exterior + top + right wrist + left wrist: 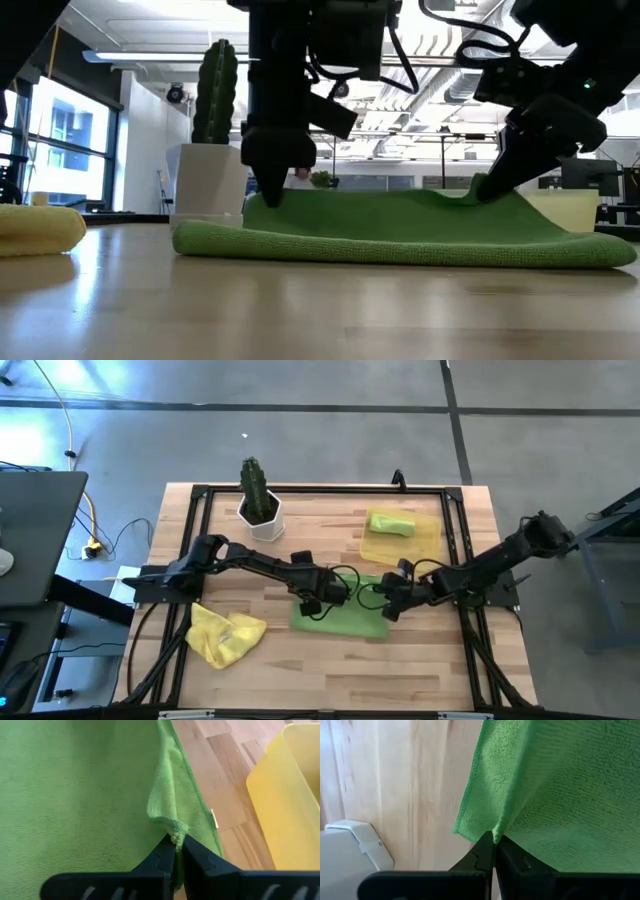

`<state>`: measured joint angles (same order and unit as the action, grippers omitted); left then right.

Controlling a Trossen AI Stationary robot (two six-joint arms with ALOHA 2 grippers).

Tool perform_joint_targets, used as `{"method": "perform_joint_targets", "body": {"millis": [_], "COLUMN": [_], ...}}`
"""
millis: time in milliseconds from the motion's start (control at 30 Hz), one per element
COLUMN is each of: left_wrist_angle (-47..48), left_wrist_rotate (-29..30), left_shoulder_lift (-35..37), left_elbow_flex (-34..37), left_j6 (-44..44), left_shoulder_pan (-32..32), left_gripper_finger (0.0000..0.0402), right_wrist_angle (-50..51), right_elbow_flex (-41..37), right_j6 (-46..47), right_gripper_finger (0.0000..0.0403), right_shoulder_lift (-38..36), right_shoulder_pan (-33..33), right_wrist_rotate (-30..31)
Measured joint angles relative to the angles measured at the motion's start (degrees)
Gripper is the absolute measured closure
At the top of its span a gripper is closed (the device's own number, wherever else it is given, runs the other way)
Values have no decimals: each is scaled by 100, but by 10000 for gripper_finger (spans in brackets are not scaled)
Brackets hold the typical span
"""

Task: Roll microfiber towels into tight, uniform cylinder then place into a basket
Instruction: Fold the green microfiber cloth

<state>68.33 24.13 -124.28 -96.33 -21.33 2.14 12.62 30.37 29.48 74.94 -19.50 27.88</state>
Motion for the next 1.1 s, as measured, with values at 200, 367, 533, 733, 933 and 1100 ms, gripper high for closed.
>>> {"method": "perform_joint_targets", "body": {"millis": [200,367,533,733,933,1100], "left_wrist_angle": [-7,-17,-83,-101,-153,-248], "left_wrist_rotate": [4,52,51,51,51,50], "left_shoulder_lift": [-53,-53,-53,-53,-53,-71], "left_elbow_flex": [2,2,2,2,2,2], "left_j6": [53,53,62,107,160,161], "left_shoulder_pan": [-43,-99,-203,-333,-401,-403], "left_gripper_finger": [401,401,401,401,401,401], "right_wrist_angle": [-4,79,167,121,-383,-1003], "right_elbow_flex": [-2,25,181,-40,-375,-648], "right_j6": [-452,-556,-558,-241,25,2], "right_gripper_finger": [321,245,228,237,242,242], "right_shoulder_lift": [2,-84,-233,-187,-179,-175], "right_shoulder_pan": [153,200,198,253,266,266], "right_wrist_rotate": [9,13,13,57,34,-153]}}
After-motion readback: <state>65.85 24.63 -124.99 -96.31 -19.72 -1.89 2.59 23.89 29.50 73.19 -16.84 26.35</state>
